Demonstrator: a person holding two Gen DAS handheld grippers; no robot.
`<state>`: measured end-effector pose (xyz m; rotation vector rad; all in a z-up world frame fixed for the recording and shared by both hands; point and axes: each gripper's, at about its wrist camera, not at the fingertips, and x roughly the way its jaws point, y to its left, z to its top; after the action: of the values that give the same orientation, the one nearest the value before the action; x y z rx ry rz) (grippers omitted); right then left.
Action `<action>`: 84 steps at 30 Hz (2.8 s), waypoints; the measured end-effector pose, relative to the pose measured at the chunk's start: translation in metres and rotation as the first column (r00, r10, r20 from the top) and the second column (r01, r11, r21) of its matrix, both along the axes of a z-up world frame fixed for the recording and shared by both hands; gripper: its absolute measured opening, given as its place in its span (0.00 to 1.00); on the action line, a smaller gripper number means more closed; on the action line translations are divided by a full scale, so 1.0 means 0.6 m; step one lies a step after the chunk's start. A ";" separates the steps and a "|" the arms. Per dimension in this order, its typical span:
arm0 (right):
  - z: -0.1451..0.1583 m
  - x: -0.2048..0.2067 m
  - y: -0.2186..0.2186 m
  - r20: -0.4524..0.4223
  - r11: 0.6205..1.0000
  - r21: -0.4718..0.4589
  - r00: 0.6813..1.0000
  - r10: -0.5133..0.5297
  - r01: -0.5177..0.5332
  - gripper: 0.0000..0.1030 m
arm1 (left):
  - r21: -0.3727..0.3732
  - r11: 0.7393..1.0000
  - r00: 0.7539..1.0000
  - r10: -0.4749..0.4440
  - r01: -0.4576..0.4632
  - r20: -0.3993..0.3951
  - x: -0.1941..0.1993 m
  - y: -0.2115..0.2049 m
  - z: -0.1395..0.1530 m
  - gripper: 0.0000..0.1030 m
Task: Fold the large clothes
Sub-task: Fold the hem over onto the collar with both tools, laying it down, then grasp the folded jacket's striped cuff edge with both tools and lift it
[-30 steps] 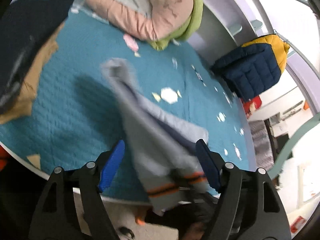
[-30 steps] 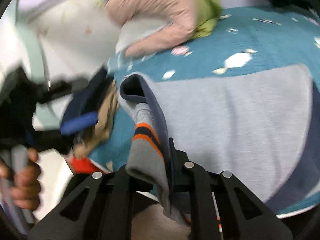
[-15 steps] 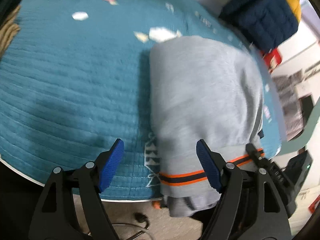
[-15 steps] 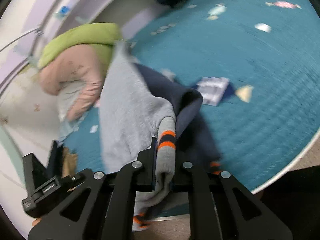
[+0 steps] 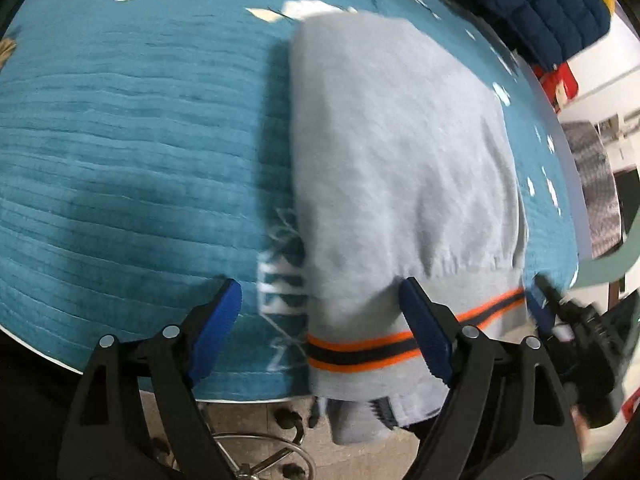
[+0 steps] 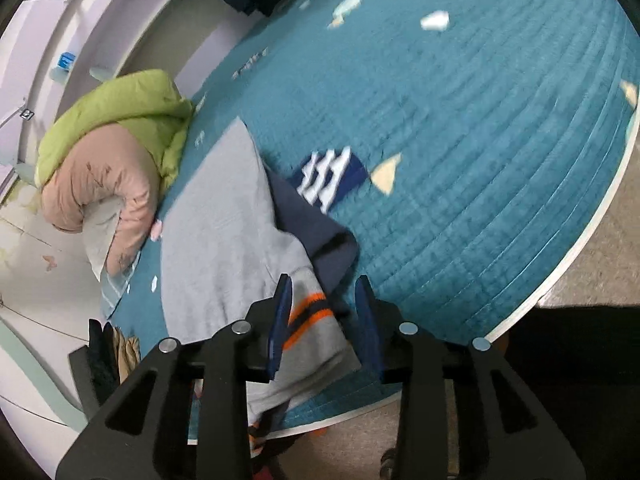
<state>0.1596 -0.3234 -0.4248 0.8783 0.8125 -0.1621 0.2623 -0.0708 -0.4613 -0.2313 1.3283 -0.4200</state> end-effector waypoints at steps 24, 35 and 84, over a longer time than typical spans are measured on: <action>-0.112 -0.010 -0.010 -0.106 0.881 0.473 0.993 0.058 -0.001 0.60 | 0.001 1.000 1.000 0.002 -0.002 -0.028 0.006 -0.015 -0.010 0.79; -0.145 0.015 -0.022 -0.037 0.846 0.533 0.999 -0.004 0.023 0.68 | -0.021 1.000 0.999 0.014 -0.015 -0.047 0.009 -0.009 -0.012 0.80; 0.139 0.134 0.241 0.122 0.888 -0.252 0.898 0.424 -0.385 0.27 | 0.013 0.997 0.933 -0.073 0.073 0.353 0.003 0.070 0.229 0.32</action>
<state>0.2399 -0.1786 -0.3415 0.4868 0.7795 0.1900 0.2639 -0.0288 -0.3239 -0.0998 0.9846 -0.4996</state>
